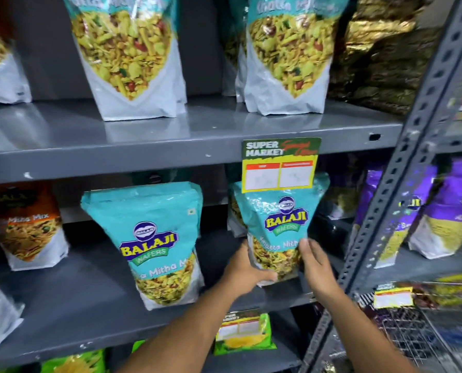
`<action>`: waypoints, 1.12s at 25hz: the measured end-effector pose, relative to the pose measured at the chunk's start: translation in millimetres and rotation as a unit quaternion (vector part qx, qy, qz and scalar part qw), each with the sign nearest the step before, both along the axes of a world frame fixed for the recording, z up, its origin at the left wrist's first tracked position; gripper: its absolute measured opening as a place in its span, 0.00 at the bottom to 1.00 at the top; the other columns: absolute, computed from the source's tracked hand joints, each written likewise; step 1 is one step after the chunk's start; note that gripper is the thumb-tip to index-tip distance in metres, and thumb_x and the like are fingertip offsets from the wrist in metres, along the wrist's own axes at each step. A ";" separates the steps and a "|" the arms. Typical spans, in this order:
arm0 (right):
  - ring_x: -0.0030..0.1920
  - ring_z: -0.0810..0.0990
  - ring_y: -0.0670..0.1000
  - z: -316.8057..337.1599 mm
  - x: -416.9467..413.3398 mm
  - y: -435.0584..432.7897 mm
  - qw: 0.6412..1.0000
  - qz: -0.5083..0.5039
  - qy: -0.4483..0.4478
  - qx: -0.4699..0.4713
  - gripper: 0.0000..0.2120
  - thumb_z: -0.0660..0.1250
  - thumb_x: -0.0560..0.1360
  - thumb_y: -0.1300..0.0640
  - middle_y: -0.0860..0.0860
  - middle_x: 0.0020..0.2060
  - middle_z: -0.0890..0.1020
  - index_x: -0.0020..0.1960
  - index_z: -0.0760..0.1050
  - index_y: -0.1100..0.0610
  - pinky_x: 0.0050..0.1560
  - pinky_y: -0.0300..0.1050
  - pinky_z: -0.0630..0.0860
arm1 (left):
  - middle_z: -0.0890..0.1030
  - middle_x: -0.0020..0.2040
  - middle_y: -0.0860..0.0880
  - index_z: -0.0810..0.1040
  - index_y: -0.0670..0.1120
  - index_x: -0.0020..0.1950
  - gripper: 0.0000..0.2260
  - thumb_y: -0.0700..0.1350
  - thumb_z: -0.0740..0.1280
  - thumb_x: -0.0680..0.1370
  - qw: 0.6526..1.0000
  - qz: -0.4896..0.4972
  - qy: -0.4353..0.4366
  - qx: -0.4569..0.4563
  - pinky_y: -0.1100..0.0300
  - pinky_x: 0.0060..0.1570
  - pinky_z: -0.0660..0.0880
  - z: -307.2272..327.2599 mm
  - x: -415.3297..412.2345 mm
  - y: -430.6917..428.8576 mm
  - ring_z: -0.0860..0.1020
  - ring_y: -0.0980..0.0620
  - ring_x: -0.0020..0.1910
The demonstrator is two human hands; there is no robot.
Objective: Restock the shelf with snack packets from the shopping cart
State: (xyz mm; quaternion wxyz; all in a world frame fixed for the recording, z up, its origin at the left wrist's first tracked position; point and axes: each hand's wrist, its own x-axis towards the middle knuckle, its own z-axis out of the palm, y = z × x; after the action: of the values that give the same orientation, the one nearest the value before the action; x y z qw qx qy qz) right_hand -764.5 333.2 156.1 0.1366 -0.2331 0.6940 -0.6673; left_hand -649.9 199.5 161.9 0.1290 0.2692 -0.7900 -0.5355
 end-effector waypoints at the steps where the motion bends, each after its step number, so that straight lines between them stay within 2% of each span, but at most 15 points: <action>1: 0.55 0.81 0.47 -5.3 -3.3 3.2 1.000 -0.003 -0.008 -0.012 0.28 0.61 0.69 0.31 0.48 0.53 0.83 0.53 0.78 0.53 0.59 0.48 0.77 | 0.79 0.57 0.56 0.71 0.52 0.62 0.34 0.46 0.81 0.60 1.000 0.009 0.000 -0.002 0.63 0.53 0.76 -0.6 -3.3 4.4 0.77 0.57 0.56; 3: 0.57 0.80 0.51 -13.3 -7.8 11.2 0.999 -0.003 -0.015 -0.047 0.36 0.63 0.64 0.27 0.50 0.54 0.83 0.57 0.77 0.55 0.59 0.50 0.77 | 0.77 0.50 0.61 0.70 0.53 0.61 0.32 0.42 0.80 0.62 1.000 0.010 0.026 -0.010 0.76 0.42 0.72 -3.2 -8.4 14.1 0.76 0.60 0.50; 5: 0.59 0.79 0.51 -9.5 -4.7 16.5 0.998 0.007 -0.023 -0.066 0.41 0.64 0.63 0.26 0.50 0.55 0.82 0.61 0.74 0.58 0.54 0.39 0.77 | 0.75 0.46 0.65 0.69 0.55 0.60 0.32 0.41 0.80 0.62 0.999 0.012 0.046 -0.008 0.82 0.36 0.69 -10.6 -13.0 18.0 0.75 0.63 0.46; 7: 0.60 0.78 0.46 1.2 -0.6 19.1 0.995 0.007 -0.009 -0.100 0.44 0.64 0.63 0.27 0.50 0.59 0.79 0.66 0.69 0.58 0.52 0.32 0.76 | 0.78 0.48 0.64 0.70 0.58 0.57 0.30 0.44 0.80 0.61 0.999 0.017 0.040 -0.001 0.78 0.41 0.72 -16.7 -15.0 16.6 0.77 0.62 0.48; 9: 0.68 0.72 0.44 23.9 2.2 21.2 0.988 -0.021 0.027 -0.149 0.42 0.64 0.67 0.33 0.53 0.68 0.72 0.72 0.60 0.57 0.63 0.37 0.73 | 0.82 0.52 0.59 0.72 0.58 0.55 0.30 0.49 0.81 0.58 1.000 0.015 0.025 0.005 0.62 0.53 0.78 -17.2 -15.5 13.1 0.80 0.58 0.53; 11: 0.73 0.65 0.48 59.2 5.8 20.9 0.976 -0.074 0.135 -0.155 0.36 0.63 0.72 0.43 0.53 0.73 0.65 0.74 0.56 0.56 0.72 0.48 0.65 | 0.83 0.55 0.55 0.74 0.55 0.59 0.36 0.54 0.82 0.54 0.999 0.009 0.026 0.021 0.51 0.59 0.78 -18.6 -16.0 9.5 0.80 0.55 0.56; 12: 0.74 0.63 0.50 77.1 7.5 21.0 0.956 -0.113 0.236 -0.134 0.32 0.63 0.74 0.48 0.53 0.73 0.64 0.74 0.57 0.57 0.74 0.51 0.62 | 0.83 0.57 0.53 0.74 0.54 0.60 0.38 0.56 0.82 0.52 0.999 0.004 0.034 0.031 0.50 0.60 0.77 -21.5 -16.6 7.8 0.80 0.53 0.58; 14: 0.73 0.63 0.56 114.1 12.6 17.8 0.877 -0.137 0.459 -0.040 0.25 0.62 0.76 0.55 0.55 0.70 0.67 0.71 0.63 0.61 0.75 0.52 0.59 | 0.82 0.58 0.52 0.73 0.52 0.62 0.40 0.57 0.82 0.53 0.999 -0.008 0.035 0.010 0.52 0.61 0.76 -21.3 -15.1 8.0 0.79 0.52 0.60; 16: 0.70 0.66 0.61 139.8 13.0 3.0 0.814 -0.090 0.563 0.116 0.21 0.58 0.76 0.53 0.56 0.65 0.73 0.67 0.69 0.59 0.74 0.59 0.57 | 0.81 0.58 0.55 0.72 0.52 0.64 0.38 0.55 0.81 0.57 1.000 -0.016 0.023 -0.010 0.58 0.58 0.75 -13.3 -11.1 9.2 0.78 0.55 0.60; 19: 0.67 0.67 0.63 164.5 6.8 -22.3 0.778 -0.005 0.532 0.335 0.23 0.52 0.77 0.46 0.57 0.63 0.76 0.69 0.67 0.53 0.72 0.64 0.51 | 0.81 0.58 0.56 0.71 0.54 0.65 0.37 0.49 0.79 0.58 1.000 -0.015 0.009 -0.015 0.58 0.58 0.75 -4.5 -8.7 12.0 0.78 0.55 0.59; 21: 0.64 0.69 0.63 168.2 2.9 -28.9 0.777 0.030 0.502 0.379 0.21 0.54 0.78 0.47 0.57 0.62 0.77 0.69 0.68 0.51 0.71 0.63 0.52 | 0.81 0.59 0.54 0.72 0.53 0.64 0.37 0.48 0.80 0.57 1.000 -0.013 -0.003 -0.010 0.55 0.60 0.76 -0.3 -6.6 16.2 0.78 0.54 0.59; 23: 0.58 0.73 0.64 164.3 0.8 -27.4 0.780 -0.010 0.511 0.361 0.18 0.59 0.77 0.50 0.60 0.54 0.81 0.63 0.74 0.55 0.68 0.62 0.59 | 0.81 0.60 0.53 0.72 0.52 0.64 0.38 0.49 0.79 0.56 1.000 -0.008 -0.016 -0.014 0.53 0.61 0.76 2.2 -5.0 18.5 0.78 0.52 0.60; 25: 0.52 0.76 0.65 158.7 3.5 -30.4 0.782 -0.060 0.543 0.299 0.16 0.62 0.75 0.52 0.60 0.47 0.83 0.59 0.76 0.57 0.65 0.64 0.63 | 0.80 0.61 0.53 0.71 0.54 0.64 0.39 0.51 0.79 0.55 1.000 -0.002 -0.029 -0.006 0.50 0.62 0.75 5.7 -6.4 19.4 0.78 0.52 0.60; 26: 0.52 0.76 0.64 156.8 4.9 -31.1 0.785 -0.077 0.554 0.267 0.17 0.62 0.74 0.52 0.59 0.47 0.82 0.59 0.76 0.56 0.66 0.65 0.63 | 0.79 0.63 0.52 0.70 0.55 0.65 0.38 0.50 0.79 0.56 0.999 -0.011 -0.037 -0.008 0.51 0.63 0.74 5.5 -6.2 18.5 0.77 0.51 0.61; 28: 0.59 0.72 0.62 146.7 10.9 -24.6 0.795 -0.073 0.555 0.235 0.18 0.58 0.75 0.51 0.56 0.54 0.80 0.63 0.73 0.54 0.70 0.62 0.58 | 0.75 0.68 0.51 0.62 0.55 0.71 0.41 0.49 0.78 0.62 0.998 -0.018 -0.056 -0.035 0.56 0.61 0.73 5.8 4.5 23.0 0.74 0.51 0.64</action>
State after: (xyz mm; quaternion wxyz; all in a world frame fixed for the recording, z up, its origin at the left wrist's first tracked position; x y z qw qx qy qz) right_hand -753.6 308.6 302.8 -0.2705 -0.4727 0.8013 -0.2479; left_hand -645.3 222.5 167.7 0.0841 0.2804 -0.8187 -0.4940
